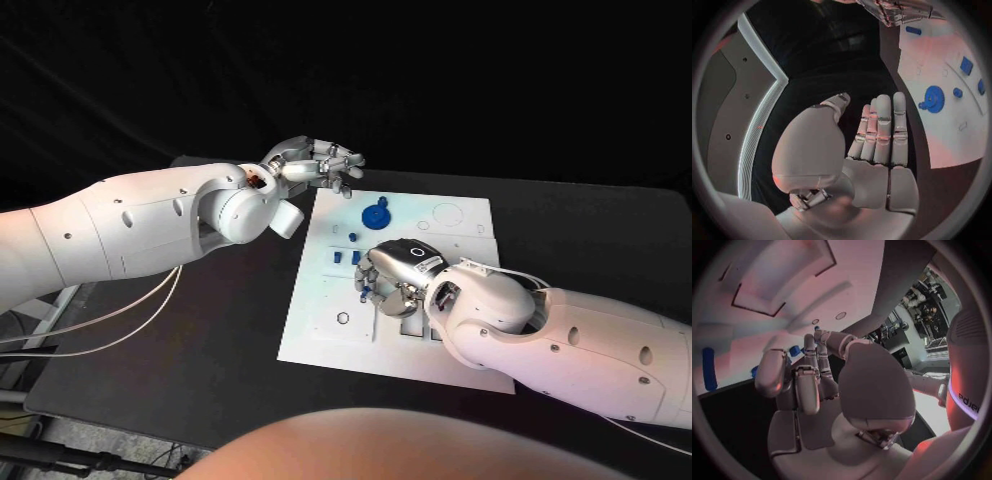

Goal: Assemble the parts on the task board

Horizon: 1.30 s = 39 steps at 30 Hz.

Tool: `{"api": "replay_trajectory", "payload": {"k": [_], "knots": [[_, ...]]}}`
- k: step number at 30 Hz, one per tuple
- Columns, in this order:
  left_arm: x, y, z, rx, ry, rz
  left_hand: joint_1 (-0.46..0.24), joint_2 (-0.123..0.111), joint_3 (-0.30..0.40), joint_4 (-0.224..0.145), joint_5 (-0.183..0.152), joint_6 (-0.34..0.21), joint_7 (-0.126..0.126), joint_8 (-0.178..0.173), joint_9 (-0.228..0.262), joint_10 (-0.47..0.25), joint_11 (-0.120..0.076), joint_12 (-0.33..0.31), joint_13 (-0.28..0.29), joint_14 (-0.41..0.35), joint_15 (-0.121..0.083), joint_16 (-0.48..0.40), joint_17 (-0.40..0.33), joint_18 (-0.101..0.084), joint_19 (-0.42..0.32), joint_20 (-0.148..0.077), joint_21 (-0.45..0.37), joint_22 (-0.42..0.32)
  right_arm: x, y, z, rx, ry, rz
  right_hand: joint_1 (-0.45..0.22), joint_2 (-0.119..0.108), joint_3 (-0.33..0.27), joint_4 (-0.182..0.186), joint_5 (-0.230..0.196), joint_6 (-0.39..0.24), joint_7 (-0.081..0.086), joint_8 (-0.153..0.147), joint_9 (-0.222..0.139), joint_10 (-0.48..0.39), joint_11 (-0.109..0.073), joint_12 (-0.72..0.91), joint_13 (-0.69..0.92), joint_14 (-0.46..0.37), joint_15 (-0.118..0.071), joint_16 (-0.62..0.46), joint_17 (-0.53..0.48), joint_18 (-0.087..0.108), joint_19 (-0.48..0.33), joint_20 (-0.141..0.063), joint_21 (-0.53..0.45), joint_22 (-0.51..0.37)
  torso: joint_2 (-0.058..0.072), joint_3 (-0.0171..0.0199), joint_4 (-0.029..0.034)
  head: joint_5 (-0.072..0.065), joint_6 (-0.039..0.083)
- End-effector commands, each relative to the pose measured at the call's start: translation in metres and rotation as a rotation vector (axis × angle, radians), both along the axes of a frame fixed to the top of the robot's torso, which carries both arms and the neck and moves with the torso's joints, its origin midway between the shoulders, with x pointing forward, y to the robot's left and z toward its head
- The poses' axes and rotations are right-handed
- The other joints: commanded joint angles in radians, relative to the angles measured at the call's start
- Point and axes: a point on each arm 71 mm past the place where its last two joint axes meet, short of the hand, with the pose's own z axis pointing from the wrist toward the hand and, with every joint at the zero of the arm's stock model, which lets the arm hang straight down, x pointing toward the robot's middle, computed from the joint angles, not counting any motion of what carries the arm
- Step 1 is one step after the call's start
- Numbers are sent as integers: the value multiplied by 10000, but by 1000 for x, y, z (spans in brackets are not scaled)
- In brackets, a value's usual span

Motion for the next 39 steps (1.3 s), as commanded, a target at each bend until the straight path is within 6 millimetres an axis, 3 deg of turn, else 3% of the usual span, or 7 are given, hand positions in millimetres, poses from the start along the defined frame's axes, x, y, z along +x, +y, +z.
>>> {"api": "replay_trajectory", "payload": {"k": [1, 39], "knots": [[-1, -3, 1, -128, 40, -184, -95, 26, -37, 6, 5, -68, -16, -63, 8, -17, 42, -48, 16, -31, 41, 51, 15, 99, 28, 38, -41, -15, 0, 0, -2, -289, -48, 53, -7, 96, 36, -5, 37, 20, 14, 32, 7, 355, -318, 10, 17, 597, -53, 6, 614, -139, -48, -46, -64, 664, 0, 3, 3, 27, 1], [-2, -5, -1, -26, 210, -444, -68, 64, -80, 26, 47, -91, -13, -73, 18, -60, 49, -77, 25, -33, 44, 63, 20, 101, 35, 42, -47, -29, -3, 5, -11, -523, 226, 175, -40, 103, 41, -38, 51, 15, 19, 24, 37, 361, -314, -5, 43, 596, -47, 3, 606, -132, -64, -42, -98, 662, -2, -1, -7, 115, 1]]}}
